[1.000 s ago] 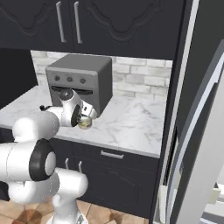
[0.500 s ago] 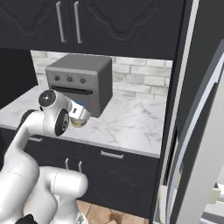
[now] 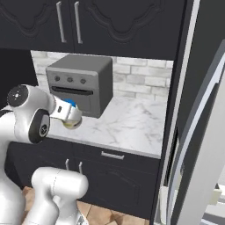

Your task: Place the mayonnaise and condiment bottle from the counter to the top shelf of the fridge. If the existing items in the fridge are on the top shelf, move them to other shelves.

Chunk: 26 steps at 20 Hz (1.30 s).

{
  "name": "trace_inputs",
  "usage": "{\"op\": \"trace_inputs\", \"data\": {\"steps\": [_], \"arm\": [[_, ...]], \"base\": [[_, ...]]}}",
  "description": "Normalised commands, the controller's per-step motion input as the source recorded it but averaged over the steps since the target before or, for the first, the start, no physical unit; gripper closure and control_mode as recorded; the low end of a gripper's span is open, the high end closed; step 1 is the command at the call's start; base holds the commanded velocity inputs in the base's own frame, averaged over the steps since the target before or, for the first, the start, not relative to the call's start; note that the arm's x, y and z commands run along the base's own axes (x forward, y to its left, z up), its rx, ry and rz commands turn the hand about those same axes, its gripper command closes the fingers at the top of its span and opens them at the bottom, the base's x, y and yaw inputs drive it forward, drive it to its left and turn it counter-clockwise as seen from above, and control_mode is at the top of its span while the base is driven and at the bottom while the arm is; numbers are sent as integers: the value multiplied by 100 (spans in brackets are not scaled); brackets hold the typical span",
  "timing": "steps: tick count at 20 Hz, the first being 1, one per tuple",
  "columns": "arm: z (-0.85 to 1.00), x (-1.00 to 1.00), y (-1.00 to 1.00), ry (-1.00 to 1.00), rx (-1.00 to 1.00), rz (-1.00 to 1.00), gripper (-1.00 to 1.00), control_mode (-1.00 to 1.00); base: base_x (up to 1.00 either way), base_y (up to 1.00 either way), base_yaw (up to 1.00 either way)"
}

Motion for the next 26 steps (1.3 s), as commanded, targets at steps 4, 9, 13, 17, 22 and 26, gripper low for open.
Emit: {"op": "trace_inputs", "data": {"steps": [4, 9, 13, 17, 22, 26], "arm": [[82, -100, -4, 10, -3, 0, 100, -100], [68, -97, 0, 13, -2, 0, 100, -100], [25, -60, -1, 7, -1, 1, 100, -100], [0, 0, 0, 0, 0, 0, 100, -100], [0, -36, -3, 0, 0, 1, 100, 100], [0, 0, 0, 0, 0, 0, 100, 100]], "base": [[0, 0, 0], [0, 0, 0], [0, 0, 0], [0, 0, 0], [-19, -4, 1], [-100, -40, 3]]}}
